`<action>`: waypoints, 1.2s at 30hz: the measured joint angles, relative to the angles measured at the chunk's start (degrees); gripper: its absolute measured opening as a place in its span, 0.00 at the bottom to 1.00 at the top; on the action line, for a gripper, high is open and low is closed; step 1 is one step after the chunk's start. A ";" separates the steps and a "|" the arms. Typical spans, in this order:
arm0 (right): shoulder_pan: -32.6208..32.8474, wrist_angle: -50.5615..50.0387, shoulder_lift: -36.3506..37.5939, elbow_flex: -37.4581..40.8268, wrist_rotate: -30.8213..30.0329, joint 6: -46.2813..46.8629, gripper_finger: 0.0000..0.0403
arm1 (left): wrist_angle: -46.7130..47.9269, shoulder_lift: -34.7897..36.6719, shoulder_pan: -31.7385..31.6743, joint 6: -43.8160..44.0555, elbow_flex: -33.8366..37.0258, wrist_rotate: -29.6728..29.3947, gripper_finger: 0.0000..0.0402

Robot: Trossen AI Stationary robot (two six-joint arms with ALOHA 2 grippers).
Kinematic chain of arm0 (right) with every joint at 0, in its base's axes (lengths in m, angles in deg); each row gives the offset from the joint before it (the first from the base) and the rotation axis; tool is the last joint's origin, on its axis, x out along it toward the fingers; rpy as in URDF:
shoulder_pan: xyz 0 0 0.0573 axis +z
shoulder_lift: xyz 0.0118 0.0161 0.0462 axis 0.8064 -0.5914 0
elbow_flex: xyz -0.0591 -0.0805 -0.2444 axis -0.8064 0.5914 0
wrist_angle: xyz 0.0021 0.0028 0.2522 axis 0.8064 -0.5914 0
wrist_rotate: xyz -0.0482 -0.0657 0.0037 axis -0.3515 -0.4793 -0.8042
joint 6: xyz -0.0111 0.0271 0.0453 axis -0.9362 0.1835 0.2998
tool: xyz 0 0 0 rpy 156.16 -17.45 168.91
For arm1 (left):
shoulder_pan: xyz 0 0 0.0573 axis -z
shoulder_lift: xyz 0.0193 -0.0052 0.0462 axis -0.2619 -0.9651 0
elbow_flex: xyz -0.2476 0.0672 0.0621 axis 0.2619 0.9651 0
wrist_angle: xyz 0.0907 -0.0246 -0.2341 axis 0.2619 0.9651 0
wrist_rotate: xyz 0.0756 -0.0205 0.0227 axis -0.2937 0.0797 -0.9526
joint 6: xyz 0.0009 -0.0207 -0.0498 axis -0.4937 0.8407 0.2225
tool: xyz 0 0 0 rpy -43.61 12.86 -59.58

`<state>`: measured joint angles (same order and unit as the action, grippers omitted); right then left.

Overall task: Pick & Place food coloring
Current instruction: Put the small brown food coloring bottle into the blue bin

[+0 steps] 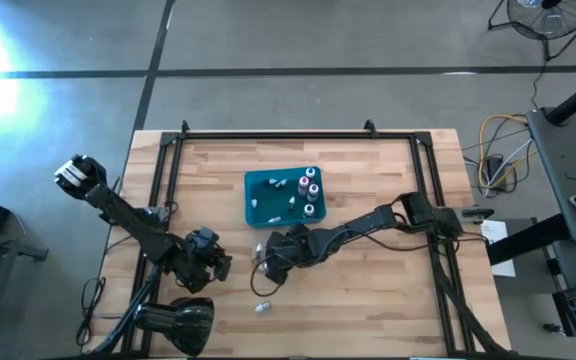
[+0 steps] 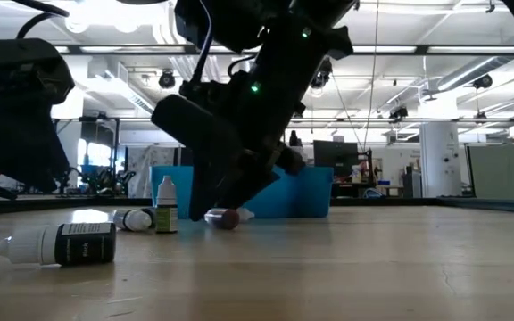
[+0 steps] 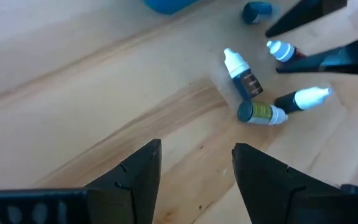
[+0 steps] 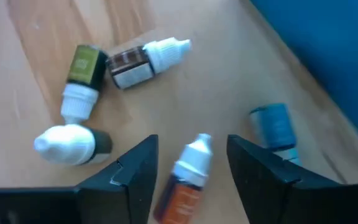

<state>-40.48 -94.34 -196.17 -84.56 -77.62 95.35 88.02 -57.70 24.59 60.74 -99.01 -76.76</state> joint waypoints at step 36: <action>-3.11 0.02 16.65 0.85 -15.05 -0.47 0.17 | 0.14 -0.02 0.02 0.19 0.07 -4.62 0.43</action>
<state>-43.59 -94.32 -179.52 -83.71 -92.68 94.88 88.16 -57.73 24.61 60.93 -98.95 -81.38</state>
